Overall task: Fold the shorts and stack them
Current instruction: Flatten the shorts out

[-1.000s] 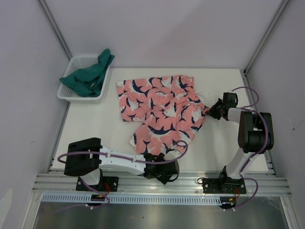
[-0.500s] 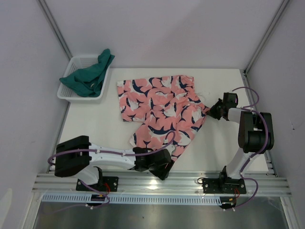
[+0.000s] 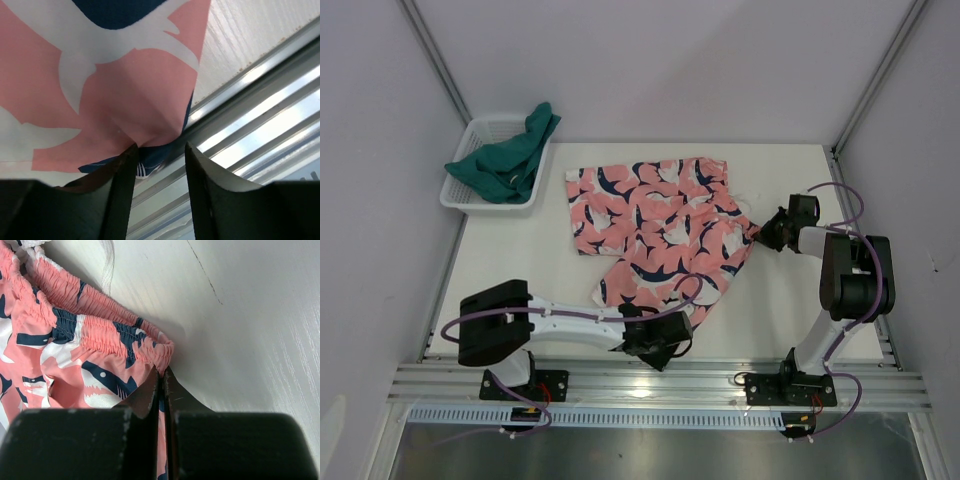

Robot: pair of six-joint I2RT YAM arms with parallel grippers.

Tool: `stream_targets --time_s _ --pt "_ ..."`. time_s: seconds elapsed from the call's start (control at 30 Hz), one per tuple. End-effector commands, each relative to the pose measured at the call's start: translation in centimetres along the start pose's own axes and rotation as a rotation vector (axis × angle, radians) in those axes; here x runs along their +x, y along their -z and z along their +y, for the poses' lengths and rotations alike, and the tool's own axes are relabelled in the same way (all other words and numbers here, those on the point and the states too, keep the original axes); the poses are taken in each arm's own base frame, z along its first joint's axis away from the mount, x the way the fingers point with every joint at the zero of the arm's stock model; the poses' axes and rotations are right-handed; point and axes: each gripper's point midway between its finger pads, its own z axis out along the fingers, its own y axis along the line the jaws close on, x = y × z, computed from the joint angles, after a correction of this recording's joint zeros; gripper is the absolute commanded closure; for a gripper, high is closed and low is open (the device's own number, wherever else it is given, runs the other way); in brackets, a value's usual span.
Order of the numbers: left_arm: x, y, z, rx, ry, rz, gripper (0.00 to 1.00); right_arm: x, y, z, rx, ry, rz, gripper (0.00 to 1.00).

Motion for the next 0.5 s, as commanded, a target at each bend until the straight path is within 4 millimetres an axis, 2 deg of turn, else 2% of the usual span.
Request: stream_targets --time_s 0.0,0.07,0.13,0.17,0.27,0.37,0.4,0.47 --pt "-1.8 -2.6 6.7 -0.318 -0.018 -0.092 0.55 -0.5 0.0 0.1 -0.017 0.010 -0.019 1.00" --pt "-1.9 -2.7 6.9 -0.335 -0.007 -0.094 0.58 -0.5 0.0 0.0 -0.014 0.009 -0.020 1.00" --pt "-1.9 -2.7 6.8 -0.328 -0.005 -0.095 0.68 -0.5 0.1 -0.1 -0.009 0.009 -0.026 1.00" --pt "-2.0 -2.7 6.5 -0.311 -0.004 -0.101 0.80 -0.5 0.2 -0.2 -0.002 0.006 -0.025 1.00" --pt "-1.8 -2.3 6.3 -0.293 -0.010 -0.096 1.00 -0.4 0.5 -0.7 0.032 -0.001 -0.017 1.00" --pt "-1.7 -1.4 6.2 -0.253 -0.007 -0.106 1.00 -0.4 1.4 -1.4 0.105 0.001 -0.006 1.00" --pt "-2.3 -0.4 5.9 -0.224 0.008 -0.132 1.00 -1.2 2.0 -1.3 0.129 0.014 -0.037 1.00" --pt "-1.8 0.4 6.1 -0.190 0.013 -0.130 1.00 -1.6 3.0 -0.6 0.151 0.034 -0.052 1.00"
